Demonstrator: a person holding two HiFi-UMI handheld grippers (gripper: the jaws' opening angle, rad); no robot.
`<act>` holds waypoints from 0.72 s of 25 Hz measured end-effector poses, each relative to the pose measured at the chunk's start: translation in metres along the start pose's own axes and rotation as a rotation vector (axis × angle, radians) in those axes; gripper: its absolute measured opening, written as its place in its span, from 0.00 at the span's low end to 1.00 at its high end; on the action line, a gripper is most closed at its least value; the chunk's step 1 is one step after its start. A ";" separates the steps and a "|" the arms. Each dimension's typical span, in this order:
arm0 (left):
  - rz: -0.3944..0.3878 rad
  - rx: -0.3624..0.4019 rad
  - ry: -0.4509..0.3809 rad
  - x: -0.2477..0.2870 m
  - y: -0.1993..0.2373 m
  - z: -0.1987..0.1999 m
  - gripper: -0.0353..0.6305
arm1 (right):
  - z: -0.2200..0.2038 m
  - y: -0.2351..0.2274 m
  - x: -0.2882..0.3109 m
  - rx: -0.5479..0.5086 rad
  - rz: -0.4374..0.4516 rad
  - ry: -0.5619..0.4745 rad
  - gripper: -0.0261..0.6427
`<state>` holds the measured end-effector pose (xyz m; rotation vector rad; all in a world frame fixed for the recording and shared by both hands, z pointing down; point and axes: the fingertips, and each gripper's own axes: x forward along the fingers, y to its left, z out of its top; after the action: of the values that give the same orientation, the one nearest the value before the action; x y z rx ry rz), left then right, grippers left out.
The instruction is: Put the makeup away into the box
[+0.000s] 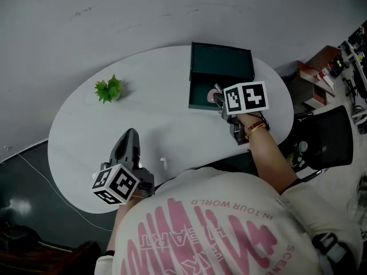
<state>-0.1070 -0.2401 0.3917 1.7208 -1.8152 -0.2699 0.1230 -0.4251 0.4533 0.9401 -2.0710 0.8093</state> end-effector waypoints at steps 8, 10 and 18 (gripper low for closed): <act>-0.030 -0.026 0.034 -0.006 0.016 0.001 0.06 | -0.032 0.102 0.013 -0.030 0.160 -0.086 0.13; -0.030 -0.019 0.044 -0.008 0.018 0.000 0.06 | -0.036 0.123 0.019 -0.084 0.178 -0.095 0.12; -0.032 0.024 0.020 -0.013 0.021 0.002 0.06 | -0.022 0.188 0.013 -0.114 0.290 -0.248 0.04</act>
<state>-0.1264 -0.2252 0.3973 1.7638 -1.7846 -0.2445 -0.0276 -0.3112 0.4298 0.7160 -2.4812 0.7392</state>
